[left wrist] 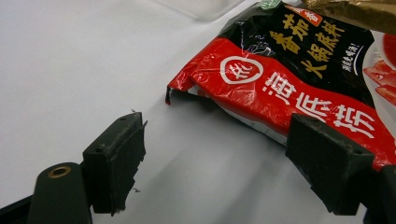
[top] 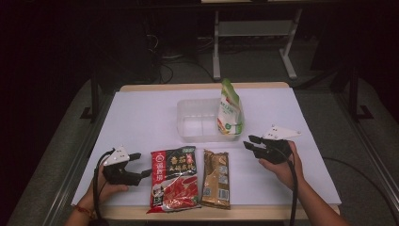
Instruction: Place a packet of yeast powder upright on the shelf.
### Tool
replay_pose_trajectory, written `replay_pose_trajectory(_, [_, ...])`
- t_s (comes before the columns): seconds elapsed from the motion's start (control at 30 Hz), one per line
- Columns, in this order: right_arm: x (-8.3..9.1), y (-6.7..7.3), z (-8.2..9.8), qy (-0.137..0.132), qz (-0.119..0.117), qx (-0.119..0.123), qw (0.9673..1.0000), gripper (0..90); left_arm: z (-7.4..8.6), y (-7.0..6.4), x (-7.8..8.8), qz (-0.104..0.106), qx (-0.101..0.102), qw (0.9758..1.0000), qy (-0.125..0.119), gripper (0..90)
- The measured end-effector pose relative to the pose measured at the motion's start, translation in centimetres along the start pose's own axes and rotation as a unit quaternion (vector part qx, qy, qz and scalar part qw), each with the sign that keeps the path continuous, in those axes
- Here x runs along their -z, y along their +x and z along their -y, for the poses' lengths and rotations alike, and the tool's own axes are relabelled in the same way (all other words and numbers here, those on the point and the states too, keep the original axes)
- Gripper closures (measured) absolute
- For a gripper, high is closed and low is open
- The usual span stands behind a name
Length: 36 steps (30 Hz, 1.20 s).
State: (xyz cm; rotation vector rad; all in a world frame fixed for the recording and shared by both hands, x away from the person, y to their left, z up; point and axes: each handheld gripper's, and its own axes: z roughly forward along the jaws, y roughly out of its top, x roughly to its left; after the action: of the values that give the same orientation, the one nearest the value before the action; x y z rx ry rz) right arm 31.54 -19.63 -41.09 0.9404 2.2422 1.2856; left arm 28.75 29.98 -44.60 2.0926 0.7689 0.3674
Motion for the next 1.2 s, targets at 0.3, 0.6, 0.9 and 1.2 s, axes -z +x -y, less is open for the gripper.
replay_pose_trajectory(0.3, [-0.9, 0.8, 1.0, 0.023, -0.042, -0.012, 0.9988, 55.1, 0.1, 0.0, 0.2, -0.005, -0.003, 1.0, 0.001, 19.1])
replay_pose_trajectory(0.6, [-1.5, 1.7, 1.5, 0.038, -0.078, -0.026, 0.9959, 46.8, 0.0, -0.3, 0.3, -0.008, -0.012, 0.9999, 0.002, 19.1])
replay_pose_trajectory(0.9, [-3.8, 3.0, 1.3, 0.063, -0.135, -0.05, 0.9876, 37.5, -0.1, -0.3, 0.2, -0.007, -0.018, 0.9998, 0.008, 19.1])
replay_pose_trajectory(1.2, [-5.6, 4.1, 0.7, 0.081, -0.152, -0.066, 0.9829, 27.0, -0.1, -0.5, 0.1, -0.002, -0.02, 0.9998, 0.007, 19.1])
